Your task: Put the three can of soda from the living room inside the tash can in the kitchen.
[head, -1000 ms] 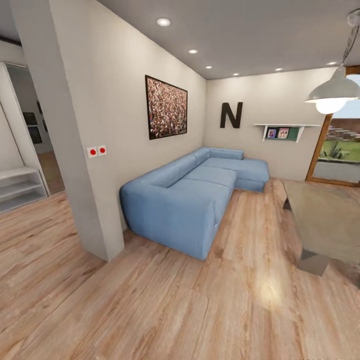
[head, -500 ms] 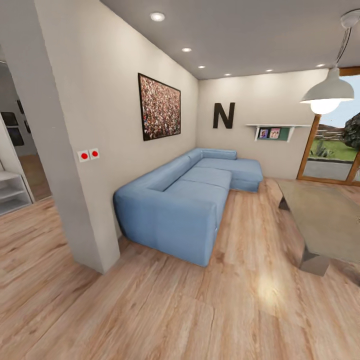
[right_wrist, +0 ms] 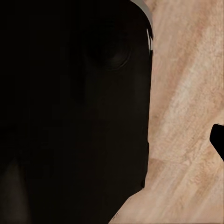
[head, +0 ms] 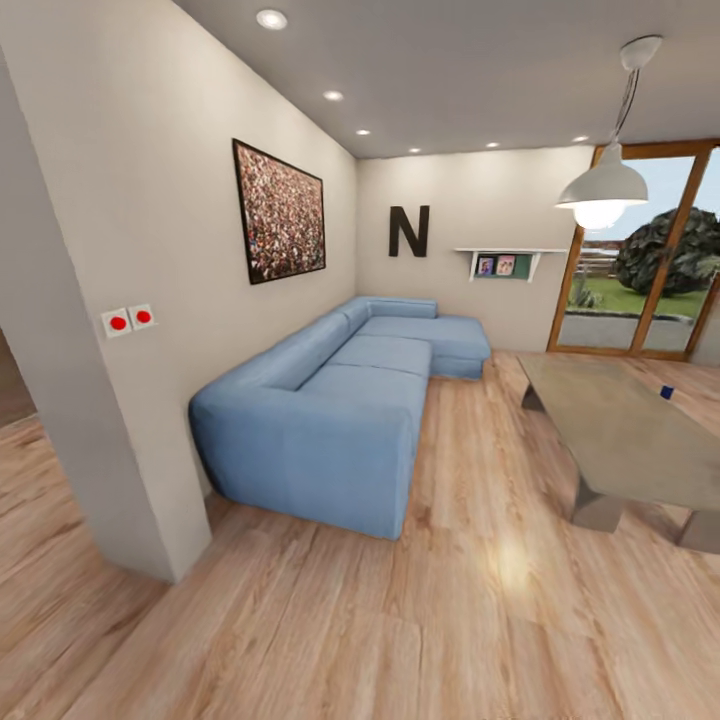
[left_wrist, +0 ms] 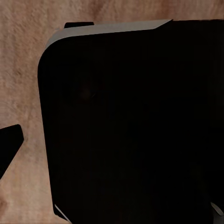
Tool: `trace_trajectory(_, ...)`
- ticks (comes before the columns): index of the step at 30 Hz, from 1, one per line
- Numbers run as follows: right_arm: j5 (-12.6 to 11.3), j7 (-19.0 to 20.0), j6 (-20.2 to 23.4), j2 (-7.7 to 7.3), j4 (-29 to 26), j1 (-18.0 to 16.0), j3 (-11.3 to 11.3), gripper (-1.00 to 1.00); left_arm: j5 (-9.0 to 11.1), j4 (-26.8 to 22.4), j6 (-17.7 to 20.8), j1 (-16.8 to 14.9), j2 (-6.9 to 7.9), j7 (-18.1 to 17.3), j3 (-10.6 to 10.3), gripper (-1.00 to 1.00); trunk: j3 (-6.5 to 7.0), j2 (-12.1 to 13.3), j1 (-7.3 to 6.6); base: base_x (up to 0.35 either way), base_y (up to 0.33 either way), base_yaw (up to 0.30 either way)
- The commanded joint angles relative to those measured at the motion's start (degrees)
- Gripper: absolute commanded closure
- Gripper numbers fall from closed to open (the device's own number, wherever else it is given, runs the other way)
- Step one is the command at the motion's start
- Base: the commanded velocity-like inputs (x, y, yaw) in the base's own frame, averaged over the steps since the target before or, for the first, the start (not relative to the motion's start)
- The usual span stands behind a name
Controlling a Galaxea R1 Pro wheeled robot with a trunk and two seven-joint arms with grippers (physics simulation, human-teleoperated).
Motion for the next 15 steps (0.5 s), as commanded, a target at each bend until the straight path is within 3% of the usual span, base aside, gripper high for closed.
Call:
trace_trajectory(1,0.0,0.0,0.0,0.0,0.0,0.0,0.0,-1.0,0.0,0.0,0.0,0.0,-0.01,0.0,0.0,-1.0,0.0,0.0,0.0,0.061,0.127,-0.283)
trace_trajectory(15,0.1,0.1,0.0,0.08,0.0,0.0,0.2,-1.0,0.0,0.0,0.0,0.0,-0.01,0.0,0.0,-1.0,0.0,0.0,0.0,0.015,0.032,-0.285)
